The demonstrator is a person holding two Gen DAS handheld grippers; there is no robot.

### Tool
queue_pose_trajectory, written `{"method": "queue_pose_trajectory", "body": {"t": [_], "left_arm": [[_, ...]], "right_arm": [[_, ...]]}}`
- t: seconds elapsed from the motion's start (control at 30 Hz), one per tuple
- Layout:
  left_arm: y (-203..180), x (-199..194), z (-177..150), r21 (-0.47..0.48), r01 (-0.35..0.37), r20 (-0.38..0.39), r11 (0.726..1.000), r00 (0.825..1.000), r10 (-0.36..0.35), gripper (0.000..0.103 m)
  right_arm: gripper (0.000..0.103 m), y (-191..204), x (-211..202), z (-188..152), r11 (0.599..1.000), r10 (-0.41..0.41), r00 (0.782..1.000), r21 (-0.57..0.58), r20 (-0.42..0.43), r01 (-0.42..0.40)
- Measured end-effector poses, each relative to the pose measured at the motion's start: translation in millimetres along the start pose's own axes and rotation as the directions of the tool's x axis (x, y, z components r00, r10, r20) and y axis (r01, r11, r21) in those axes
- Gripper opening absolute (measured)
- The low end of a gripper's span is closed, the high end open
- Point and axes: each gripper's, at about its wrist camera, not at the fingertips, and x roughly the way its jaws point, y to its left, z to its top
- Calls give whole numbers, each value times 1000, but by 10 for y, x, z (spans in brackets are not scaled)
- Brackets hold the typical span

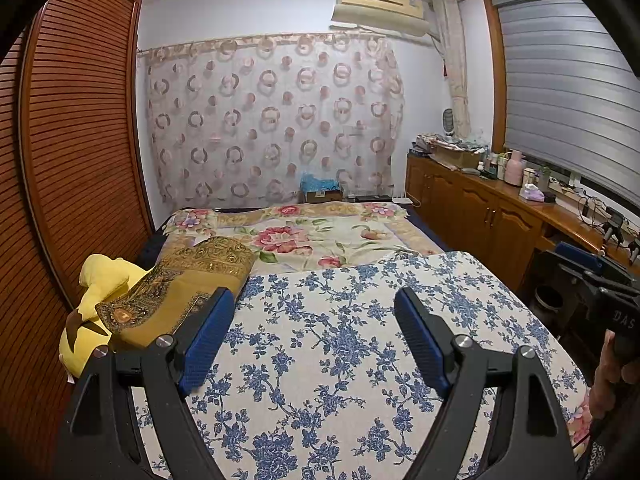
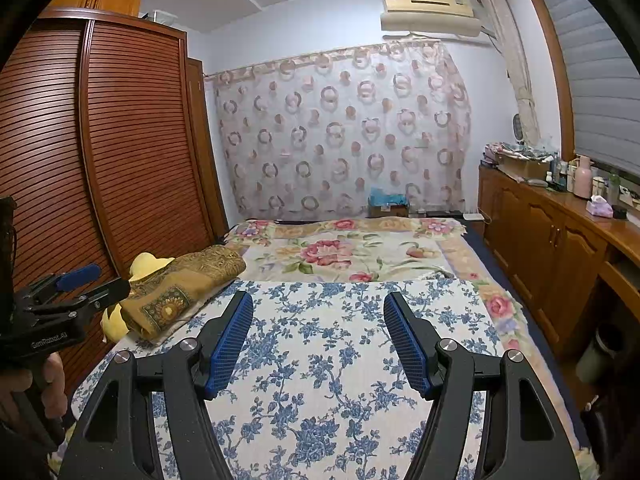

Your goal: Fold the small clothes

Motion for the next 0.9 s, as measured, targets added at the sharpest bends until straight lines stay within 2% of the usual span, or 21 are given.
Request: {"method": "queue_pose_trajectory", "body": {"t": [0.9], "left_arm": [[-38,-8,12,-2,3,6,1000,1000,-2,83]], "right_arm": [[70,-161,-23,21,1000,6,1000,-14,-2,-6]]}}
